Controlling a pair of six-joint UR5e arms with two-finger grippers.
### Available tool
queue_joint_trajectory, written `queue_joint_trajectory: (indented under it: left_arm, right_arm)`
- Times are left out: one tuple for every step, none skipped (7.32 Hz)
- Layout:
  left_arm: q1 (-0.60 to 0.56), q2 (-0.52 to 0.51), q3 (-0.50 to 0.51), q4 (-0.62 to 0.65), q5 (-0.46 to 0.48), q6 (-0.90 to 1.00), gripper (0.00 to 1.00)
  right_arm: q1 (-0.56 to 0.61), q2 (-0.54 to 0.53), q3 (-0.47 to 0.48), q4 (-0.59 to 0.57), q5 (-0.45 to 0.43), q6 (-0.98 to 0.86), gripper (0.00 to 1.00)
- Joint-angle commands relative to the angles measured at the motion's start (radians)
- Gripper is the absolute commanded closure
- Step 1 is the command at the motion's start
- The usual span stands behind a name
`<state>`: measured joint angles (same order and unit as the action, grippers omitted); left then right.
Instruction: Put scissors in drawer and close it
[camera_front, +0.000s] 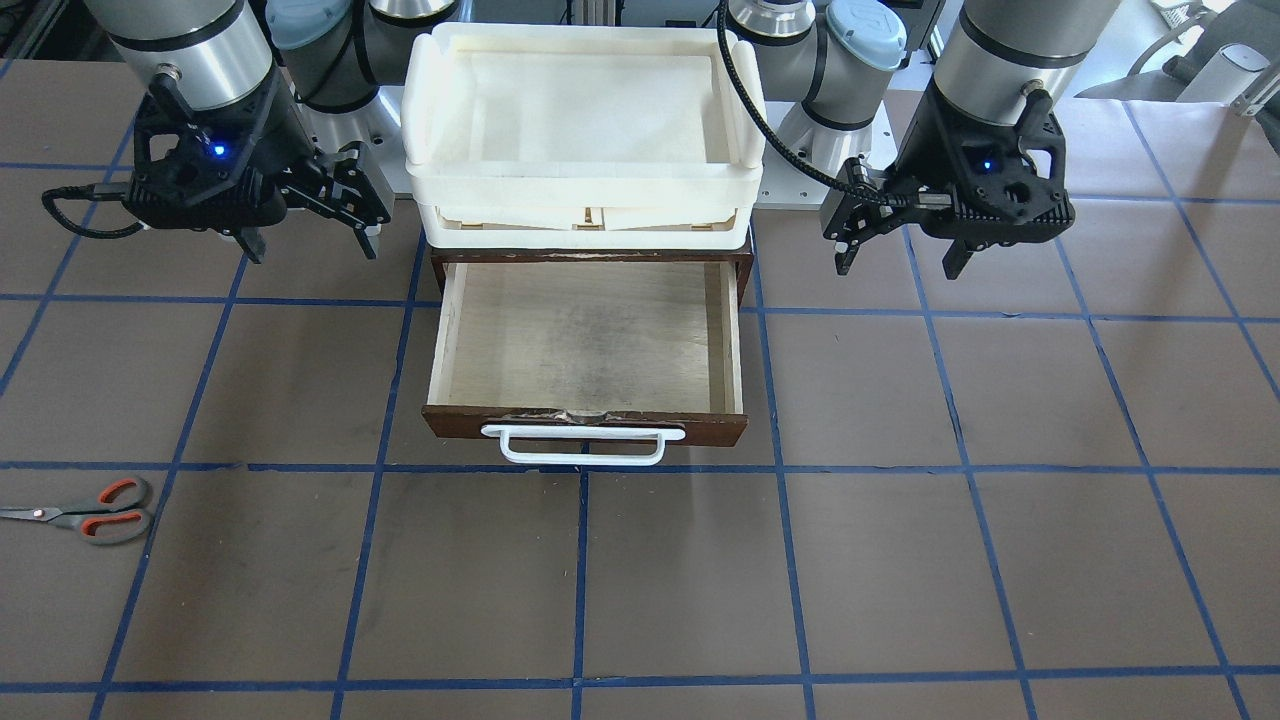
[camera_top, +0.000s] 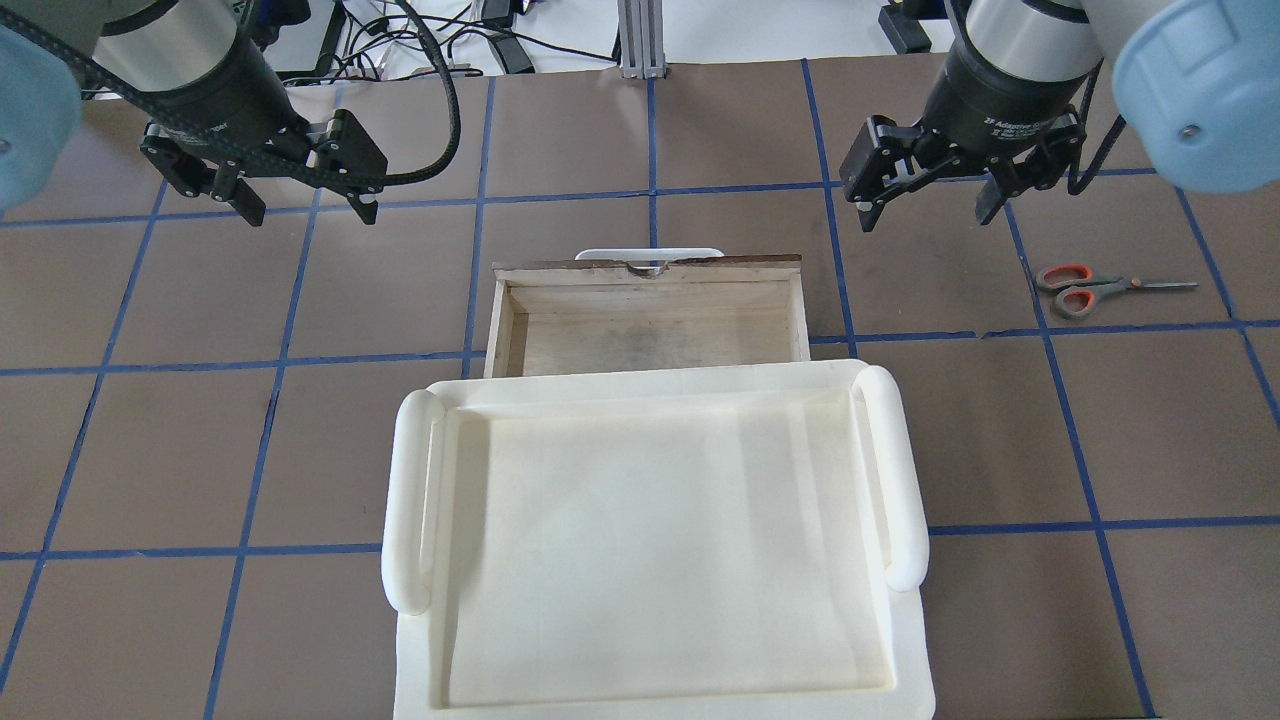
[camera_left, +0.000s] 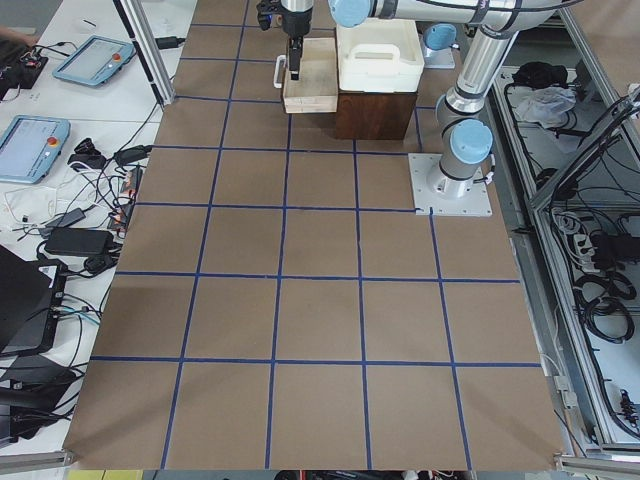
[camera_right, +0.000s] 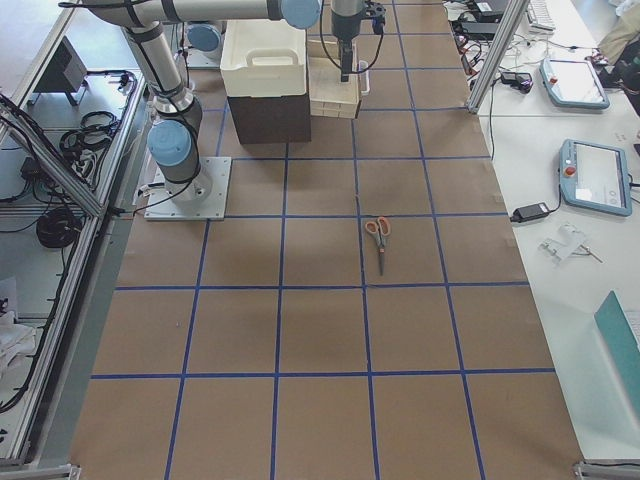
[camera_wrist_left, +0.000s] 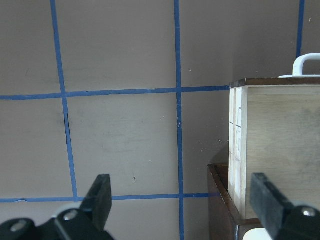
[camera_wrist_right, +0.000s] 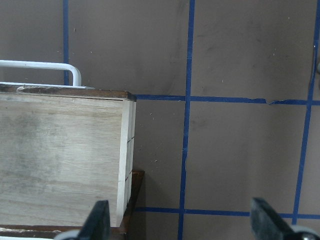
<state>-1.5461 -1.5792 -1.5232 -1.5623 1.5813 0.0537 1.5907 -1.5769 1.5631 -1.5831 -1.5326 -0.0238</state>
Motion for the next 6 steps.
queue_joint_trajectory:
  left_arm:
    - [0.000, 0.004, -0.023, 0.010, 0.002, 0.000, 0.00]
    - [0.000, 0.005, -0.025, 0.010, 0.002, 0.000, 0.00]
    - [0.000, 0.007, -0.025, 0.010, 0.002, 0.000, 0.00]
    - [0.000, 0.007, -0.026, 0.011, 0.002, 0.000, 0.00]
    - [0.000, 0.007, -0.026, 0.011, 0.003, 0.000, 0.00]
    - [0.000, 0.008, -0.026, 0.011, 0.003, -0.001, 0.00]
  right_arm:
    - [0.000, 0.002, 0.000, 0.000, 0.002, -0.004, 0.00]
    - [0.000, 0.002, 0.000, 0.000, 0.003, -0.011, 0.00]
    - [-0.002, 0.002, 0.000, 0.000, 0.003, -0.019, 0.00]
    - [-0.002, 0.002, 0.002, 0.000, 0.003, -0.022, 0.00]
    - [-0.002, 0.002, 0.003, 0.003, 0.003, -0.024, 0.00]
    - [-0.003, 0.002, 0.006, 0.005, 0.002, -0.048, 0.00]
